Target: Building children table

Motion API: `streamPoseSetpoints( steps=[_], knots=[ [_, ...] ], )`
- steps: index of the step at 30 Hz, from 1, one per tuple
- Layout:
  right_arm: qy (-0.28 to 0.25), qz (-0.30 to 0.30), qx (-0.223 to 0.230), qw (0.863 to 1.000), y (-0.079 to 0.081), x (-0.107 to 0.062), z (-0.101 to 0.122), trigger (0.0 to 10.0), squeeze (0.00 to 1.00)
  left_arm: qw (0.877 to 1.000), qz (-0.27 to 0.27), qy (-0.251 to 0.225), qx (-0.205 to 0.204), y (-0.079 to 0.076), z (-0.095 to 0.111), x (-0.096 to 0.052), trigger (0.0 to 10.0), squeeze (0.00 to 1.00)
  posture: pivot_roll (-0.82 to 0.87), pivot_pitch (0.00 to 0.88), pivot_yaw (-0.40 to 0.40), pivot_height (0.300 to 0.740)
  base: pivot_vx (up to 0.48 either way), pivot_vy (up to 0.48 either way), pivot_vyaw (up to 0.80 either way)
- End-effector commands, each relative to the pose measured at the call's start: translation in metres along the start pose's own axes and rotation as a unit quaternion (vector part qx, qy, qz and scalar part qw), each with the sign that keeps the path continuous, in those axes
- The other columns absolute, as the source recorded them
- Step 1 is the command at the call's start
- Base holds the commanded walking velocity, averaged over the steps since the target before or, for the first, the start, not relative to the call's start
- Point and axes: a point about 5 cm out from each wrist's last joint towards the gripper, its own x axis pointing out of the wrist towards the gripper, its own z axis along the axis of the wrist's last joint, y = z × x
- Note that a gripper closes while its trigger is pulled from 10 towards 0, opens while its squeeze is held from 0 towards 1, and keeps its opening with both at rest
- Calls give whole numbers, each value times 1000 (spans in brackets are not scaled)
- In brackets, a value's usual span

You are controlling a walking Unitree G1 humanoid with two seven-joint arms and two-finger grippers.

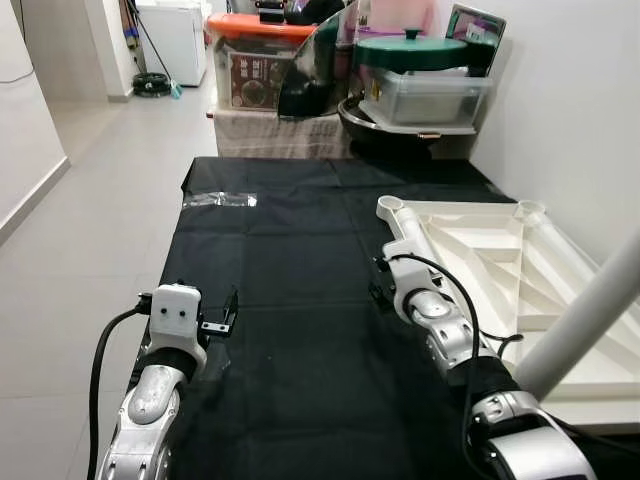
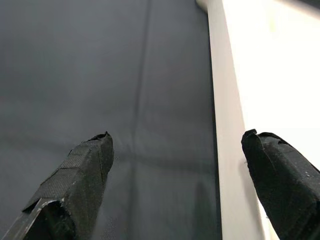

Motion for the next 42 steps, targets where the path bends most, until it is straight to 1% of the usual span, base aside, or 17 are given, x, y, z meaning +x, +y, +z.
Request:
streamPoseSetpoints(
  steps=[1, 5, 13, 17, 23, 24, 26, 27, 28, 31, 32, 37, 38, 39, 40, 41, 42],
  knots=[
    [19, -14, 19, 1000, -7, 1, -7, 10000, 0, 1000, -4, 8, 3, -2, -5, -1, 10000, 0, 32, 0, -96, 740, 0, 0, 0],
    [31, -22, 38, 999, -12, 3, -13, 10000, 0, 1000, -5, 8, 2, -3, -5, -1, 10000, 0, 28, 0, -93, 740, 0, 0, 0],
    [114, 81, 138, 981, 15, 4, -31, 10000, 0, 1000, -6, 10, 4, -4, -5, -1, 10000, 0, 36, 0, -100, 740, 0, 0, 0],
    [114, 21, 140, 983, -2, 6, -31, 10000, 0, 1000, -5, 11, 4, -3, -5, -2, 10000, 0, 42, 0, -106, 740, 0, 0, 0],
    [110, 41, 163, 980, 0, 7, -26, 10000, 0, 1000, -5, 12, 3, -3, -6, -3, 10000, 0, 40, 0, -102, 740, 0, 0, 0],
    [107, 70, 176, 976, 7, 6, -24, 2706, 0, 1000, -6, 13, 3, -4, -6, -3, 10000, 0, 39, 0, -100, 740, 0, 0, 0],
    [107, 70, 176, 976, 7, 6, -24, 2706, 0, 1000, -6, 13, 3, -4, -6, -3, 10000, 0, 39, 0, -100, 740, 0, 0, 0],
    [102, 100, 172, 975, 12, 6, -23, 0, 0, 1000, -8, 13, 4, -4, -6, -2, 10000, 0, 40, 0, -101, 740, 0, 0, 0],
    [102, 100, 172, 975, 12, 6, -23, 0, 0, 1000, -8, 13, 4, -4, -6, -2, 10000, 0, 40, 0, -101, 740, 0, 0, 0],
    [95, 171, 113, 974, 21, 4, -26, 0, 0, 1000, -10, 12, 4, -5, -5, -1, 10000, 0, 41, 0, -99, 740, 0, 0, 0],
    [90, 211, 68, 971, 24, 3, -28, 0, 0, 1000, -11, 12, 4, -5, -5, -1, 10000, 0, 40, 0, -100, 740, 0, 0, 0],
    [89, 236, 40, 967, 26, 2, -30, 0, 0, 1000, -12, 12, 5, -5, -5, 0, 10000, 0, 40, 0, -100, 740, 0, 0, 0],
    [62, 271, -20, 960, 26, 0, -29, 0, 0, 1000, -13, 13, 5, -5, -6, 0, 10000, 0, 35, 0, -100, 740, 0, 0, 0],
    [62, 271, -20, 960, 26, 0, -29, 0, 0, 1000, -13, 13, 5, -5, -6, 0, 10000, 0, 35, 0, -100, 740, 0, 0, 0],
    [27, 316, -98, 943, 25, -4, -29, 0, 0, 1000, -13, 13, 5, -5, -6, 0, 10000, 0, 34, 0, -100, 740, 0, 0, 0],
    [27, 316, -98, 943, 25, -4, -29, 0, 0, 1000, -13, 13, 5, -5, -6, 0, 10000, 0, 34, 0, -100, 740, 0, 0, 0],
    [6, 344, -164, 924, 24, -8, -31, 0, 0, 1000, -14, 14, 6, -6, -7, 0, 10000, 0, 34, 0, -100, 740, 0, 0, 0]
  ],
)
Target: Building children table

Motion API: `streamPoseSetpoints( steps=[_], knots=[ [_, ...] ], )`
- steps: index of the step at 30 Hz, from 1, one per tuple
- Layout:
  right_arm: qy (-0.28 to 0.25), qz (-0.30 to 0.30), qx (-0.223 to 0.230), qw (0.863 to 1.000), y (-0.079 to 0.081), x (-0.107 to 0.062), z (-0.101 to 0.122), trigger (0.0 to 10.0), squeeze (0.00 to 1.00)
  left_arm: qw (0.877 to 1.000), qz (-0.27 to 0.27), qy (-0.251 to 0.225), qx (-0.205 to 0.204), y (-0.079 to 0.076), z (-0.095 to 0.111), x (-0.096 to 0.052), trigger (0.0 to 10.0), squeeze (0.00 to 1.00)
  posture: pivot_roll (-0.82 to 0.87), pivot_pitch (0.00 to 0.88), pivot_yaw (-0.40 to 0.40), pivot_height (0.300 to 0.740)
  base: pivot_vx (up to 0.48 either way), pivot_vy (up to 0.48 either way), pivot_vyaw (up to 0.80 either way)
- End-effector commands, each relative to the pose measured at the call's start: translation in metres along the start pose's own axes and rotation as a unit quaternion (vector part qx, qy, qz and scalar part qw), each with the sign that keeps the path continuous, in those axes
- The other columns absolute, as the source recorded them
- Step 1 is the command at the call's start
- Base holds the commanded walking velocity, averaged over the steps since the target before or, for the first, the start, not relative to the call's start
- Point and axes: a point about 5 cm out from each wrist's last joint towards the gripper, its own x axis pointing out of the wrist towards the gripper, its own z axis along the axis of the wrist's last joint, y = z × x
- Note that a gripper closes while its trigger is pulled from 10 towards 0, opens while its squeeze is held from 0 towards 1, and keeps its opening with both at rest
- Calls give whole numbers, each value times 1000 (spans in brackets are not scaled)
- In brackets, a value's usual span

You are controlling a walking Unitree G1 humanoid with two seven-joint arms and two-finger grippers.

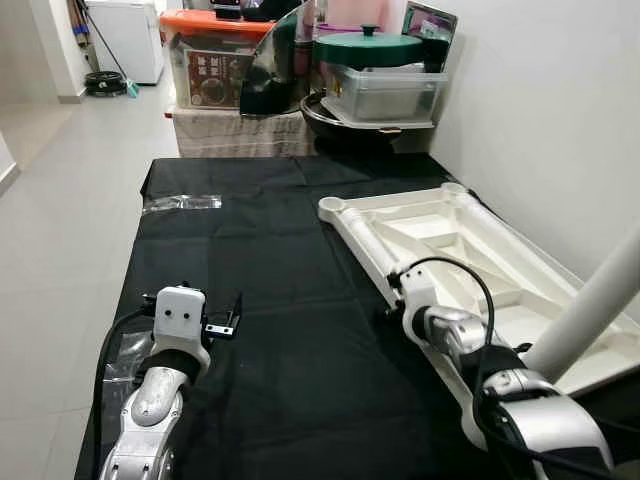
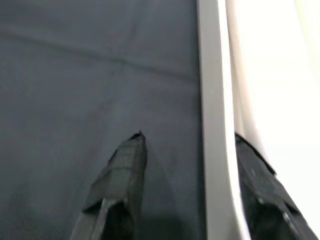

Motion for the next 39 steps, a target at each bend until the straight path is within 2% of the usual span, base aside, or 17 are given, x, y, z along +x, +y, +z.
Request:
streamPoseSetpoints(
  steps=[1, 2, 5, 6, 7, 8, 11, 14, 17, 20, 21, 24, 30, 32, 34, 36, 39],
  knots=[
    [10, 151, -144, 978, 30, 3, -6, 0, 0, 1000, -4, 9, 6, -2, -4, 0, 10000, 0, 34, 0, -100, 740, 0, 0, 0],
    [6, 168, -192, 967, 30, 0, -7, 0, 0, 1000, -5, 9, 7, -2, -4, 0, 10000, 0, 31, 0, -99, 740, 0, 0, 0],
    [1, 180, -210, 961, 29, -3, -7, 0, 0, 1000, -5, 9, 7, -2, -4, 0, 10000, 0, 31, 0, -99, 740, 0, 0, 0],
    [-15, 210, -218, 953, 30, -8, -6, 0, 0, 1000, -6, 10, 7, -2, -5, 0, 10000, 0, 30, 0, -95, 740, 0, 0, 0],
    [-35, 251, -247, 935, 32, -16, -7, 0, 0, 1000, -6, 10, 8, -2, -5, 0, 10000, 0, 29, 0, -91, 740, 0, 0, 0],
    [-46, 295, -290, 909, 35, -25, -12, 0, 0, 1000, -8, 10, 9, -2, -5, 0, 10000, 0, 25, 0, -89, 740, 0, 0, 0],
    [-42, 289, -306, 906, 33, -27, -15, 0, 0, 1000, -10, 10, 9, -2, -5, 0, 10000, 0, 24, 0, -88, 740, 0, 0, 0],
    [-72, 240, -286, 925, 27, -24, -2, 0, 0, 1000, -12, 9, 9, -4, -6, 1, 10000, 0, 19, 0, -85, 740, 0, 0, 0],
    [-86, 243, -278, 925, 27, -25, 3, 0, 0, 1000, -13, 9, 9, -4, -6, 2, 10000, 0, 17, 0, -80, 740, 0, 0, 0],
    [-128, 326, -261, 900, 37, -42, 8, 0, 0, 1000, -18, 9, 9, -6, -6, 2, 10000, 0, 17, 0, -76, 740, 0, 0, 0],
    [-128, 326, -261, 900, 37, -42, 8, 0, 0, 1000, -18, 9, 9, -6, -6, 2, 10000, 0, 17, 0, -76, 740, 0, 0, 0],
    [-110, 366, -296, 875, 41, -51, -6, 0, 0, 1000, -17, 10, 11, -4, -6, 1, 10000, 0, 21, 0, -80, 740, 0, 0, 0],
    [-99, 379, -318, 863, 37, -55, -9, 0, 0, 1000, -15, 9, 13, -3, -6, 2, 10000, 0, 29, 0, -82, 740, 0, 0, 0],
    [-90, 373, -334, 861, 30, -55, -9, 0, 0, 1000, -15, 9, 13, -2, -5, 1, 10000, 0, 31, 0, -84, 740, 0, 0, 0],
    [-66, 348, -360, 863, 6, -58, -1, 0, 0, 1000, -14, 9, 14, -2, -5, 1, 10000, 0, 34, 0, -86, 740, 0, 0, 0],
    [-66, 348, -360, 863, 6, -58, -1, 0, 0, 1000, -14, 9, 14, -2, -5, 1, 10000, 0, 34, 0, -86, 740, 0, 0, 0],
    [-38, 347, -375, 859, -17, -70, 6, 0, 0, 1000, -13, 8, 15, -1, -5, 0, 10000, 0, 37, 0, -88, 740, 0, 0, 0]
  ],
)
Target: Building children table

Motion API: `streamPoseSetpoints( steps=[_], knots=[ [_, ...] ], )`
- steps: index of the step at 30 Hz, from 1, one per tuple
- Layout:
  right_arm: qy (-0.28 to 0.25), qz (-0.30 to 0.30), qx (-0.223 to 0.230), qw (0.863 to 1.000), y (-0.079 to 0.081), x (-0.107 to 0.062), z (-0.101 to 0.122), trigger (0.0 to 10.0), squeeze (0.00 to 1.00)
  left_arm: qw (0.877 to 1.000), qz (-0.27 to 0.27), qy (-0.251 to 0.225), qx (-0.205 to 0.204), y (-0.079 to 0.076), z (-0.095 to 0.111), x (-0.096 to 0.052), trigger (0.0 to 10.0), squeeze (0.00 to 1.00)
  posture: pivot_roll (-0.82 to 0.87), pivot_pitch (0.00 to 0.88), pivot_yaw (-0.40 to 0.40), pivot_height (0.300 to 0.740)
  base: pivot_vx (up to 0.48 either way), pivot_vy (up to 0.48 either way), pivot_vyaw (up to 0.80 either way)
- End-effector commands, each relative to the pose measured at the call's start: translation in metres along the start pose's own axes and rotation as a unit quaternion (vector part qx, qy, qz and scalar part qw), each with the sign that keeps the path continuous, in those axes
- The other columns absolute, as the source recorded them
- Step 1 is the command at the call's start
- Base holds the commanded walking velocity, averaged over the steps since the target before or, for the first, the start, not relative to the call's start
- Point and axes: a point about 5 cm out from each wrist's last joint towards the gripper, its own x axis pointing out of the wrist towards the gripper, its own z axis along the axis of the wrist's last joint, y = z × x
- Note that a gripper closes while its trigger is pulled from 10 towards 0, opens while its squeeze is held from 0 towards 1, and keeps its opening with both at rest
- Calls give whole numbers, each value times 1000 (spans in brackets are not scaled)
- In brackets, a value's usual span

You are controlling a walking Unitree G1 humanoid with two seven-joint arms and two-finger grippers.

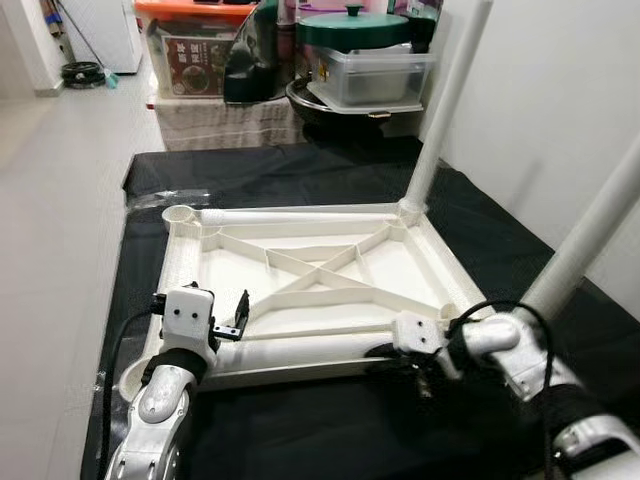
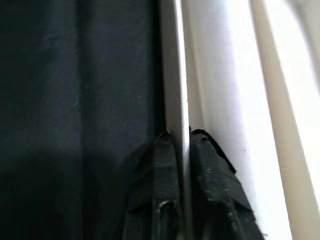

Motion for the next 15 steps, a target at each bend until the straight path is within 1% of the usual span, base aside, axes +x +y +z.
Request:
streamPoseSetpoints(
  steps=[1, 2, 3, 4, 5, 7, 11, 13, 15],
  knots=[
    [9, -31, 6, 999, -5, -18, -4, 0, 0, 1000, 1, 5, 10, 2, -3, -2, 10000, 0, 37, 0, -88, 740, 0, 0, 0],
    [19, -23, 4, 1000, -5, -24, -6, 0, 0, 1000, 1, 5, 10, 2, -3, -2, 10000, 0, 34, 0, -87, 740, 0, 0, 0],
    [19, -23, 4, 1000, -5, -24, -6, 0, 0, 1000, 1, 5, 10, 2, -3, -2, 10000, 0, 34, 0, -87, 740, 0, 0, 0],
    [26, -13, 5, 1000, -4, -30, -7, 0, 0, 1000, 1, 5, 10, 2, -3, -2, 10000, 0, 33, 0, -87, 740, 0, 0, 0],
    [26, -13, 5, 1000, -4, -30, -7, 0, 0, 1000, 1, 5, 10, 2, -3, -2, 10000, 0, 33, 0, -87, 740, 0, 0, 0],
    [25, 2, 7, 1000, -2, -35, -7, 0, 0, 1000, 0, 5, 9, 1, -3, -2, 10000, 0, 30, 0, -86, 740, 0, 0, 0],
    [17, 6, 6, 1000, 0, -35, -6, 0, 0, 1000, 0, 5, 8, 1, -3, -1, 10000, 0, 29, 0, -83, 740, 0, 0, 0],
    [-3, 7, 5, 1000, 1, -30, -4, 0, 0, 1000, -3, 5, 8, 0, -3, -1, 10000, 0, 28, 0, -82, 740, 0, 0, 0],
    [-10, 5, 2, 1000, 0, -28, -3, 0, 0, 1000, -4, 5, 8, 0, -3, -1, 10000, 0, 27, 0, -80, 740, 0, 0, 0]
  ],
)
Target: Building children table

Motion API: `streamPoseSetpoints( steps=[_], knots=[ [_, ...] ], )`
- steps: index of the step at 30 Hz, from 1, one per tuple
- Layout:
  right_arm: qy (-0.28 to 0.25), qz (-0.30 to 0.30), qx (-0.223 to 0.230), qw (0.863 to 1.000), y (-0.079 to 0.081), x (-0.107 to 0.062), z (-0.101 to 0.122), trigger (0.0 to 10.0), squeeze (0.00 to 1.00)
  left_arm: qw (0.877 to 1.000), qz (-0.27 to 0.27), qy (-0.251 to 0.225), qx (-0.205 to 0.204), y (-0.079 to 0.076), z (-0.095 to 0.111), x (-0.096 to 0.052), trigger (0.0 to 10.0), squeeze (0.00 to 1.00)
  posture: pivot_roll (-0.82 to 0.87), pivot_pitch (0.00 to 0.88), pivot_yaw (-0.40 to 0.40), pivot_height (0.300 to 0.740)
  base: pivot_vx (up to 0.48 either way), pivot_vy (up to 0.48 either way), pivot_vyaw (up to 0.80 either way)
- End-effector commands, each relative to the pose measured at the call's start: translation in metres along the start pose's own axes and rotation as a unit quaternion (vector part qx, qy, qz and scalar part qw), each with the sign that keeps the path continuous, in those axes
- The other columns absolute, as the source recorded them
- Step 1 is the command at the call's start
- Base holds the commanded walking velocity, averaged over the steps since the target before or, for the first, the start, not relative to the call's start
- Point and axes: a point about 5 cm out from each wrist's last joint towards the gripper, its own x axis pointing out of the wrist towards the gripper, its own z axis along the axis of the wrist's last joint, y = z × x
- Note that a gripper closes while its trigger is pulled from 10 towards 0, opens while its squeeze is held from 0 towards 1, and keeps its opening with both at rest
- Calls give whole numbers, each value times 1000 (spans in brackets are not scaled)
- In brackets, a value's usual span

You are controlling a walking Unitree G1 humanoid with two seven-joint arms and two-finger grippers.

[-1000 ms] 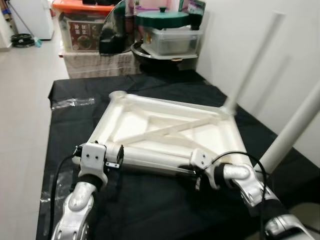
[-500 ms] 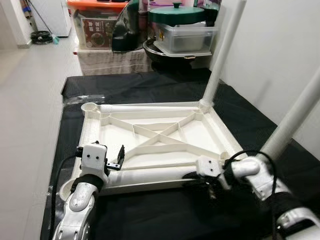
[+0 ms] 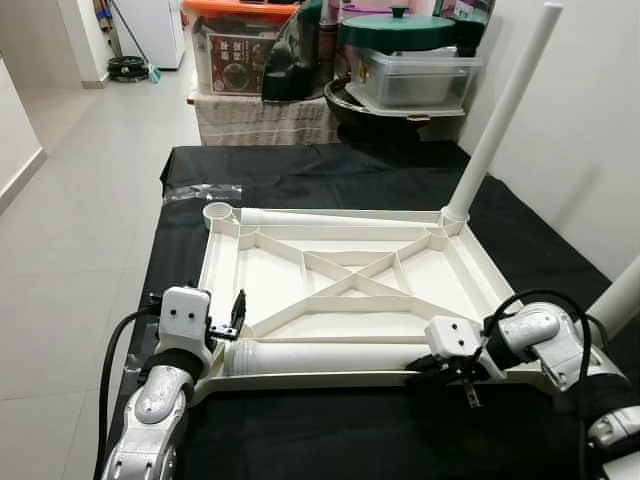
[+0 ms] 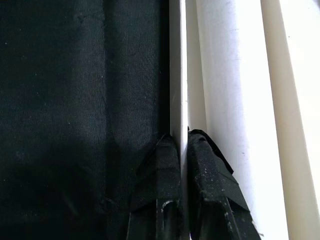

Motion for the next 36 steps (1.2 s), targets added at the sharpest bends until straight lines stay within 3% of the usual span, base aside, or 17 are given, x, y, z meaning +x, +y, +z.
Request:
streamPoseSetpoints(
  steps=[1, 3, 4, 6, 7, 8, 12, 18, 23, 24, 25, 29, 30, 32, 34, 36],
  knots=[
    [-25, -35, -13, 999, -8, -4, 7, 8980, 0, 1000, -6, 5, 7, -2, -3, 0, 10000, 0, 27, 0, -81, 740, 0, 0, 0],
    [-23, -44, -11, 999, -11, -3, 7, 8980, 0, 1000, -6, 5, 7, -2, -3, 0, 10000, 0, 27, 0, -81, 740, 0, 0, 0],
    [-25, -58, -1, 998, -15, -3, 8, 10000, 0, 1000, -6, 5, 7, -2, -3, 0, 10000, 0, 26, 0, -81, 740, 0, 0, 0],
    [-25, -58, -1, 998, -15, -3, 8, 10000, 0, 1000, -6, 5, 7, -2, -3, 0, 10000, 0, 26, 0, -81, 740, 0, 0, 0],
    [-29, -72, 11, 997, -20, -4, 9, 10000, 886, 1000, -6, 5, 7, -2, -3, 0, 10000, 0, 26, 0, -81, 740, 0, 0, 0],
    [-40, -80, 22, 996, -23, -5, 11, 10000, 1000, 1000, -6, 5, 6, -2, -3, 0, 10000, 0, 26, 0, -81, 740, 0, 0, 0],
    [-63, -93, 32, 993, -29, -7, 18, 10000, 1000, 1000, -7, 4, 6, -2, -3, 0, 10000, 0, 26, 0, -81, 740, 0, 0, 0],
    [-139, -137, 9, 981, -47, -23, 49, 10000, 1000, 1000, -2, 2, 6, 0, -2, 0, 10000, 0, 31, 0, -84, 740, 0, 0, 0],
    [-146, -135, -9, 980, -48, -31, 55, 10000, 1000, 1000, 0, 0, 5, 1, -2, -1, 10000, 0, 35, 0, -88, 740, 0, 0, 0],
    [-158, -143, -17, 977, -51, -35, 61, 10000, 1000, 1000, 3, -1, 5, 2, -1, -1, 10000, 0, 33, 0, -87, 740, 0, 0, 0],
    [-196, -176, -24, 964, -57, -33, 74, 10000, 1000, 1000, 18, -9, 6, 6, 1, -3, 10000, 0, 33, 0, -87, 740, 0, 0, 0],
    [-206, -189, -23, 960, -58, -29, 78, 10000, 1000, 999, 28, -15, 7, 8, 2, -3, 10000, 0, 33, 0, -87, 740, 0, 0, 0],
    [-217, -212, -24, 953, -60, -19, 83, 10000, 0, 998, 51, -20, 9, 15, 4, -4, 10000, 0, 37, 0, -90, 740, 0, 0, 0],
    [-262, -216, 33, 940, -55, 11, 92, 10000, 0, 994, 105, -20, 19, 35, 4, -9, 10000, 0, 49, 0, -92, 740, 0, 0, 0],
    [-277, -206, 51, 937, -50, 21, 95, 10000, 0, 992, 119, -18, 24, 42, 3, -11, 10000, 0, 53, 0, -93, 740, 0, 0, 0],
    [-276, -161, 59, 946, -33, 43, 97, 10000, 0, 990, 133, -14, 39, 52, 3, -18, 10000, 0, 60, 0, -94, 740, 0, 0, 0]
  ],
)
